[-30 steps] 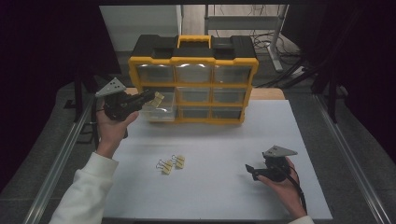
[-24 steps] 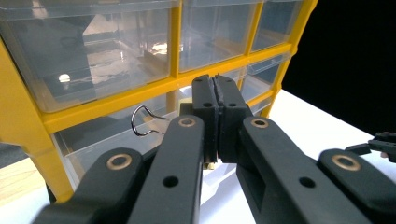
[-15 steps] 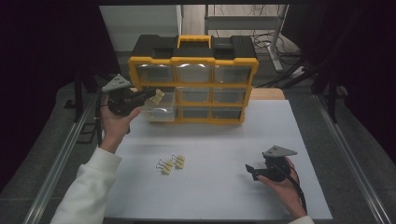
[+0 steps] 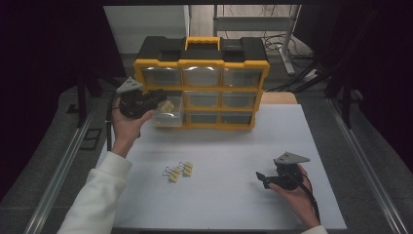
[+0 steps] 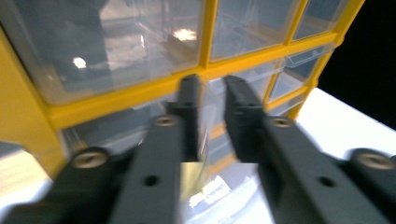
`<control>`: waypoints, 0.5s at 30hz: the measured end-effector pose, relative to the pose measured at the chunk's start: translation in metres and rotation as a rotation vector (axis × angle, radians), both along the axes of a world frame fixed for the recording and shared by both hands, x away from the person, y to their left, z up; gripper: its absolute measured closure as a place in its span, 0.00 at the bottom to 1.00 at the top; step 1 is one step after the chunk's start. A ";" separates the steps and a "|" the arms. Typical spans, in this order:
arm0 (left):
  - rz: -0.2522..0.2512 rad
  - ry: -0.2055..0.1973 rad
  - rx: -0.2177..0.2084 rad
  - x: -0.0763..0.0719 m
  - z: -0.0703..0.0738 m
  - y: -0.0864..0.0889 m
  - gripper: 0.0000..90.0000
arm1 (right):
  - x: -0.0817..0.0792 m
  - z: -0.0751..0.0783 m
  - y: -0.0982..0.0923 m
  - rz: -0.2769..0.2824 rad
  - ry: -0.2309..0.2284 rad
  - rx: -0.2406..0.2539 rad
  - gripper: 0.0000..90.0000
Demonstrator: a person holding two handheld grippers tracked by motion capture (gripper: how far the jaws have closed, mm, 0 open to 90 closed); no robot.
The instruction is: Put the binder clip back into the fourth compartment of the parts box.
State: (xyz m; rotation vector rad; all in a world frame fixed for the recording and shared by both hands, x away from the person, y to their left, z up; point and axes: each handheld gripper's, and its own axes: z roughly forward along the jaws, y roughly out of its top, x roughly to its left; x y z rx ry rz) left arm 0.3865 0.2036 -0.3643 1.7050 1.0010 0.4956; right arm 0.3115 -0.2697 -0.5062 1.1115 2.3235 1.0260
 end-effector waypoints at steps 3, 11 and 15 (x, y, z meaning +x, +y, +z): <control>-0.030 -0.007 0.016 -0.004 0.001 -0.006 0.49 | 0.000 0.000 0.000 0.000 0.000 -0.002 0.16; -0.076 0.021 0.011 -0.019 0.001 -0.004 0.35 | 0.000 0.000 0.000 -0.001 -0.002 -0.001 0.16; -0.096 0.019 -0.002 -0.029 -0.003 0.001 0.33 | 0.000 0.000 0.000 -0.001 -0.002 0.001 0.16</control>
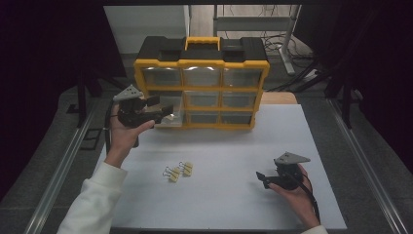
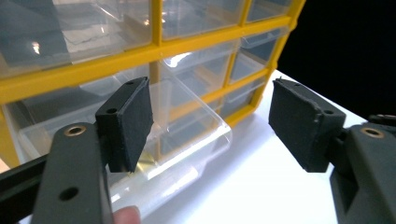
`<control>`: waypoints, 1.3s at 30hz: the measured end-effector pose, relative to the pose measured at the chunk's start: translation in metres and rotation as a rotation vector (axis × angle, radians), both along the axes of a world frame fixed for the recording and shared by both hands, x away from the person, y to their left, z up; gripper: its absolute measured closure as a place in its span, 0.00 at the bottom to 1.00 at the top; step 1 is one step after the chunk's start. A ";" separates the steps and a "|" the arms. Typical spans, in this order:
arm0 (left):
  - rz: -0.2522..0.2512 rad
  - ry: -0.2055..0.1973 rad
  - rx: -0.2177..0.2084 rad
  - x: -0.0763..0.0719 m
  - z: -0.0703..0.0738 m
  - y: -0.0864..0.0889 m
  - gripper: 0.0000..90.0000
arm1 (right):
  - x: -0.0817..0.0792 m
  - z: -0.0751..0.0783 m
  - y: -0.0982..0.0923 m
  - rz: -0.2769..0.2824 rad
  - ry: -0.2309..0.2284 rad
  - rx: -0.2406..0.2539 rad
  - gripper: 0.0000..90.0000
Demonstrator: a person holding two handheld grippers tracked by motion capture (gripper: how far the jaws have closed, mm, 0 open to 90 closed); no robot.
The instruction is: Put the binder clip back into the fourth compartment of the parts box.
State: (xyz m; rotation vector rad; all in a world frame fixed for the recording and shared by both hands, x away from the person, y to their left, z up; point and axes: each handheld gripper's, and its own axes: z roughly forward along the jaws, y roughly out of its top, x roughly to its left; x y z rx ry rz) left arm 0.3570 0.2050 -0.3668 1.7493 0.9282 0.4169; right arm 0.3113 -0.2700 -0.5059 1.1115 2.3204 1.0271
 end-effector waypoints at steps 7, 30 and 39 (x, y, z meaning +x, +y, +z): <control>-0.030 0.007 0.001 -0.014 -0.007 0.007 0.33 | 0.000 0.000 0.000 -0.001 -0.002 0.002 0.16; -0.045 0.024 -0.013 -0.041 -0.027 0.017 0.34 | 0.000 0.000 0.001 0.001 -0.003 -0.002 0.16; -0.068 0.033 0.007 -0.043 -0.033 0.014 0.34 | -0.001 0.000 0.001 0.001 -0.004 -0.004 0.16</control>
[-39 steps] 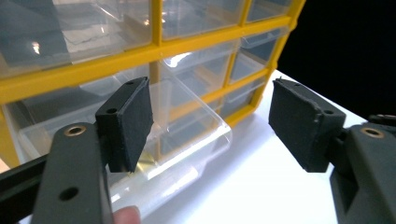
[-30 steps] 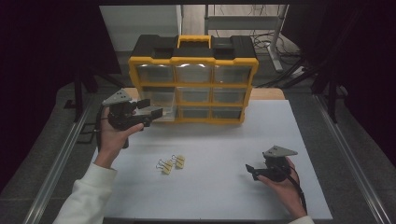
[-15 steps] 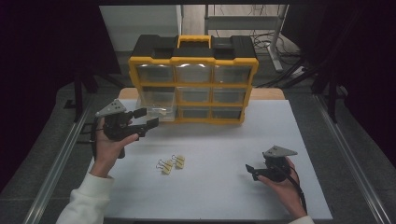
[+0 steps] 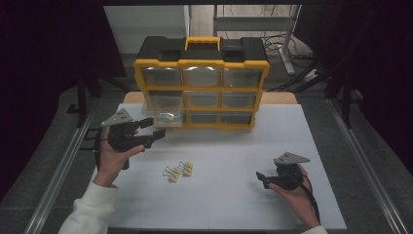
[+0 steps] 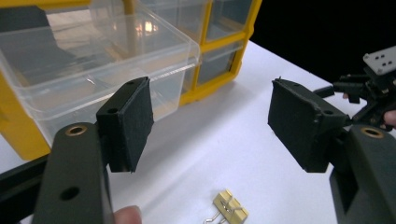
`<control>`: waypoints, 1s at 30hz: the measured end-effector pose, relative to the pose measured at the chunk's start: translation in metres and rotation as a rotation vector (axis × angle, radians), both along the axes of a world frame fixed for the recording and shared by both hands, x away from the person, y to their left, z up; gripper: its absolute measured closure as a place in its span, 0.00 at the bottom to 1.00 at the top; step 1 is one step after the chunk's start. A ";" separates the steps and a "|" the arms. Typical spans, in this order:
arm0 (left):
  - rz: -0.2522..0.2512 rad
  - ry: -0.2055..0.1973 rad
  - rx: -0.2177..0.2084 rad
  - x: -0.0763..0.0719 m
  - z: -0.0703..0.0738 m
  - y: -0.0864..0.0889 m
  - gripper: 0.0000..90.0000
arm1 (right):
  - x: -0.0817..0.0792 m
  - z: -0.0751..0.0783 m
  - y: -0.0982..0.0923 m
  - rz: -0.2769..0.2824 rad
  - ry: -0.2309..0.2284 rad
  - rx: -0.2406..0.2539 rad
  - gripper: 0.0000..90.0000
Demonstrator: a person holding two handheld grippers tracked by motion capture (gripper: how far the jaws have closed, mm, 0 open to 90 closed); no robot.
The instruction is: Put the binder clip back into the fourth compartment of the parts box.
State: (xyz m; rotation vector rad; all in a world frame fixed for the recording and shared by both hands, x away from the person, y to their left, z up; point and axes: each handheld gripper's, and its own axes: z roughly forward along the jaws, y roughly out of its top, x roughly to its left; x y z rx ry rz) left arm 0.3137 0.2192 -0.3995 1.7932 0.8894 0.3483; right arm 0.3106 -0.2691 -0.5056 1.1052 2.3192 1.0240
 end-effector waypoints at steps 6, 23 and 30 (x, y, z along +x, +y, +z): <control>-0.008 0.000 0.009 -0.003 -0.001 -0.001 0.34 | 0.000 0.000 -0.001 0.001 0.000 0.003 0.16; -0.007 0.045 0.043 -0.013 -0.010 0.008 0.33 | 0.000 0.000 0.000 -0.002 0.001 0.009 0.16; -0.013 0.072 0.062 -0.012 -0.015 0.006 0.33 | 0.000 0.000 -0.001 -0.002 0.002 0.007 0.16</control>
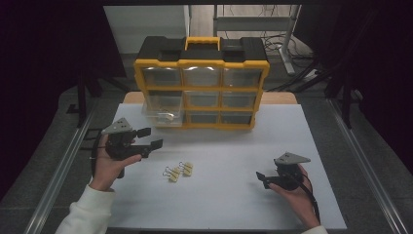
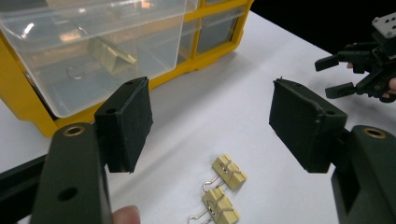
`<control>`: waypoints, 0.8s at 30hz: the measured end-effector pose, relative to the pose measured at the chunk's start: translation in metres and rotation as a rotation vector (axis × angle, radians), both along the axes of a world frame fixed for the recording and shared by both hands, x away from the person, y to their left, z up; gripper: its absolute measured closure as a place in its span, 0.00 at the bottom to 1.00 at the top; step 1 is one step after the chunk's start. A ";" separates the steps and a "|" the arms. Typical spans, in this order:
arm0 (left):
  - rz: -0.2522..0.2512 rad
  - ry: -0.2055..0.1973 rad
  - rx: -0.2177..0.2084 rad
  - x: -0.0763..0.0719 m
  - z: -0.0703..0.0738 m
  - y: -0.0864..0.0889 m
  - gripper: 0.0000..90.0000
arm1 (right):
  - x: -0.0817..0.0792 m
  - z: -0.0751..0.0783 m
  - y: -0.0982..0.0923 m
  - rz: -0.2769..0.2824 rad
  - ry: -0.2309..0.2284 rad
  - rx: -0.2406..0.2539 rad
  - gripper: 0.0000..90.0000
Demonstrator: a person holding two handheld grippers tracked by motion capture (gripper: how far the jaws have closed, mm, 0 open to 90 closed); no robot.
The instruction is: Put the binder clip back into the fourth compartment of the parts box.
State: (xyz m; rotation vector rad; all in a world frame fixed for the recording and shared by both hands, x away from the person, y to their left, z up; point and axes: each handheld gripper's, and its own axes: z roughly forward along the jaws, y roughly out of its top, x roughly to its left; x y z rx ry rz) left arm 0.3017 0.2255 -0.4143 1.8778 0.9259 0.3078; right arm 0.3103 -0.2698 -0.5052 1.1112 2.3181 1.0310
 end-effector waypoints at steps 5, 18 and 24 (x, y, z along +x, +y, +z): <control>-0.009 0.017 0.016 0.000 -0.003 -0.001 0.33 | 0.000 0.000 0.000 0.000 0.000 -0.001 0.16; -0.023 0.071 0.048 0.000 -0.014 -0.006 0.32 | 0.000 0.000 0.000 0.003 -0.002 -0.008 0.16; -0.033 0.094 0.059 -0.001 -0.019 -0.007 0.32 | 0.000 0.000 0.001 0.003 -0.002 -0.008 0.16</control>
